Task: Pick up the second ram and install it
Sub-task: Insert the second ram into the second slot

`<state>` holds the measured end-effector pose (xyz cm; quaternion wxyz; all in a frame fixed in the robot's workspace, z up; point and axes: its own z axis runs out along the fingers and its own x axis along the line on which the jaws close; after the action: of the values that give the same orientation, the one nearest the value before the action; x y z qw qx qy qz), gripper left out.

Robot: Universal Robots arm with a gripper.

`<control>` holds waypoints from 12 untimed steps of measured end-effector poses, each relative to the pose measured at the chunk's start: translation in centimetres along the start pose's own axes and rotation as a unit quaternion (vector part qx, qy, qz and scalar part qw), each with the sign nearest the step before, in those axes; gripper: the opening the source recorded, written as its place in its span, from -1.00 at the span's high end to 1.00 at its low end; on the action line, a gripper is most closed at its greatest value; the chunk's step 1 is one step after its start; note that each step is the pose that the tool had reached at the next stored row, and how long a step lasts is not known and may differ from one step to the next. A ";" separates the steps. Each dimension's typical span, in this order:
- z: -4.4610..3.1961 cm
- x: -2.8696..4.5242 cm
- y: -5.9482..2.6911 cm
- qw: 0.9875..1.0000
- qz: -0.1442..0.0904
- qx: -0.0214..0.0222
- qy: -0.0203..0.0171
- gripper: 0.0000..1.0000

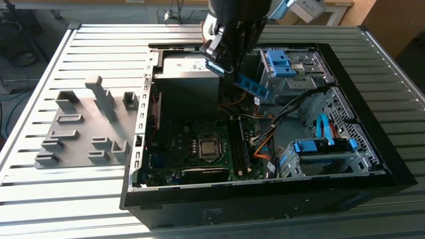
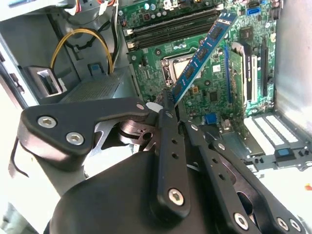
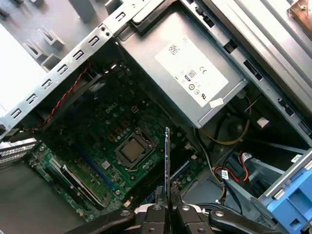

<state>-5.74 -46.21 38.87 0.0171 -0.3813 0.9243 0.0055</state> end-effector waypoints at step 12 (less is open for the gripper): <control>0.01 0.00 0.00 1.000 0.015 0.001 0.000 0.72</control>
<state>-5.74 -46.21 38.86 0.0172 -0.3675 0.9298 0.0052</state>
